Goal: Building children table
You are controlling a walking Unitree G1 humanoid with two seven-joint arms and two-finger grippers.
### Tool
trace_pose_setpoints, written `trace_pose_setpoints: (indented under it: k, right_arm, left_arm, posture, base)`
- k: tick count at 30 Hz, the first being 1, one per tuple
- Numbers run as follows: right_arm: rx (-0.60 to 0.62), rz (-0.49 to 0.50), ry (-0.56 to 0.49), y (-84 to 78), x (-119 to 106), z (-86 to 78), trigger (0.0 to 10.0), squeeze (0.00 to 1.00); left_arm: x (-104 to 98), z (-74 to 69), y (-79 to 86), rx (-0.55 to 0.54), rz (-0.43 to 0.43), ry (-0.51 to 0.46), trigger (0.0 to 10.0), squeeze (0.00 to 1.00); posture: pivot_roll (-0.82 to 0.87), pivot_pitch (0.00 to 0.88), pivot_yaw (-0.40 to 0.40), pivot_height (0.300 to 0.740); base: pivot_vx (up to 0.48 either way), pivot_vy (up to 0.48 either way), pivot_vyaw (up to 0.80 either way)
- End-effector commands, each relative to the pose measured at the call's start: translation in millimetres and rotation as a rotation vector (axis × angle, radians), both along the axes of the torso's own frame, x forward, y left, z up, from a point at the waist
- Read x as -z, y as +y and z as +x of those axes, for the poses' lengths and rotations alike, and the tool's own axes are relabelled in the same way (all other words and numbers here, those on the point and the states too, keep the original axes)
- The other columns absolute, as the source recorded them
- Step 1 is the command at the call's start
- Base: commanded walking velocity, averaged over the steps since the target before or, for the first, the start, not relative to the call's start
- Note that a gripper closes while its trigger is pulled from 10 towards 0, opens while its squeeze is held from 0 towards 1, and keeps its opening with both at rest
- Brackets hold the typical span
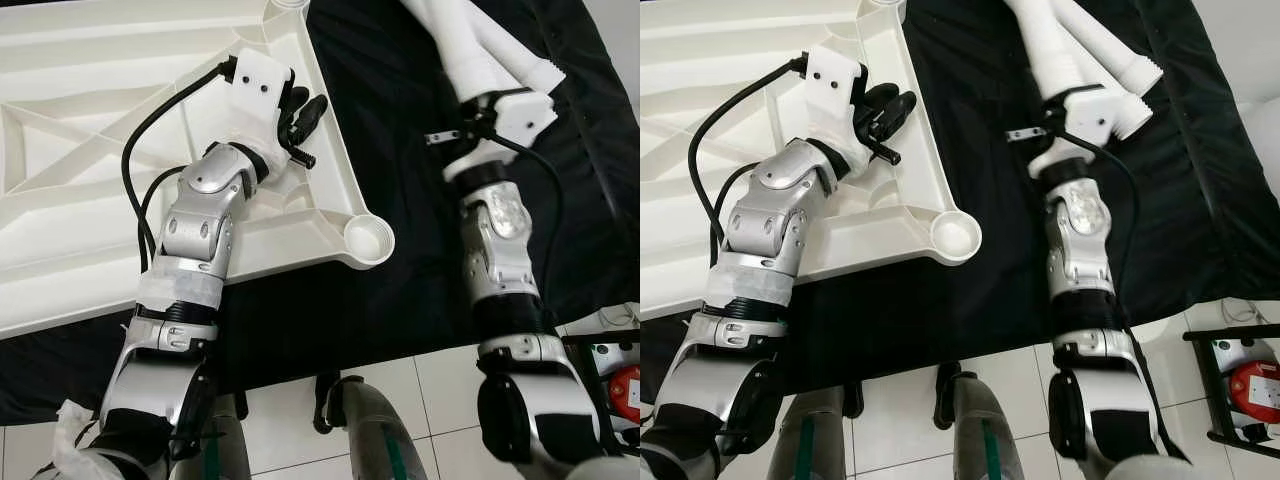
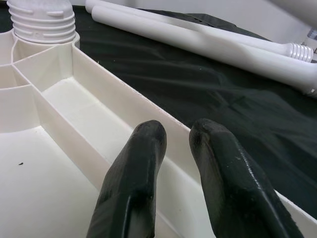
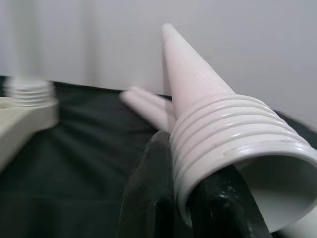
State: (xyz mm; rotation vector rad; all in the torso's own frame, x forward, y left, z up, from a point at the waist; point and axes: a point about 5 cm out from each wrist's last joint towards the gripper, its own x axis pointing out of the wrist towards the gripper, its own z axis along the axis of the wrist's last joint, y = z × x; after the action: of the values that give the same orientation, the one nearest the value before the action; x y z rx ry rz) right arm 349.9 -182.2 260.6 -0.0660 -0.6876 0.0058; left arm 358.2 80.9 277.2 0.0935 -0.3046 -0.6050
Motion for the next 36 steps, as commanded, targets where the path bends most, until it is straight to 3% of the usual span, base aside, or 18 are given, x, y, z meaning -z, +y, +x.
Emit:
trace_pose_setpoints:
  k: [1, 7, 16, 23, 32, 36]
  right_arm:
    - [0.092, 0.008, -0.008, -14.8, -0.1, -6.6, 10.0, 0.0]
    - [0.367, 0.003, 0.068, -67.0, 16.1, -33.5, 10.0, 0.0]
    - [0.601, 0.03, 0.219, -109.7, 49.5, -57.1, 10.0, 0.0]
    - [0.544, 0.022, 0.354, -116.9, 89.2, -73.3, 10.0, 0.0]
    - [0.426, -0.007, 0.425, -113.3, 107.5, -79.9, 10.0, 0.0]
    - [0.31, -0.063, 0.45, -108.9, 112.2, -77.9, 10.0, 0.0]
  left_arm:
    - [10.8, 1.0, -3.3, -0.002, -0.004, 0.041, 10.0, 0.0]
    - [12.2, 2.1, -4.8, 0.002, -0.009, 0.047, 10.0, 0.0]
    - [13.8, 4.0, -6.7, 0.006, -0.013, 0.053, 10.0, 0.0]
    - [12.9, 3.7, -1.2, -0.003, -0.009, 0.052, 10.0, 0.0]
    - [13.2, 3.7, -0.5, -0.006, -0.005, 0.055, 10.0, 0.0]
    - [13.7, 3.5, -2.7, -0.003, -0.004, 0.057, 10.0, 0.0]
  posture:
    - [0.13, 0.309, -0.131, 0.74]
    - [0.1, 0.306, -0.119, 0.74]
    - [0.09, 0.316, -0.118, 0.74]
    - [0.09, 0.331, -0.113, 0.74]
    - [0.09, 0.344, -0.11, 0.74]
    - [0.08, 0.358, -0.107, 0.74]
  base:
    - [0.0, 0.0, 0.0]
    - [0.0, 0.0, 0.0]
    - [0.0, 0.0, 0.0]
    - [0.0, 0.0, 0.0]
    - [0.0, 0.0, 0.0]
    - [0.0, 0.0, 0.0]
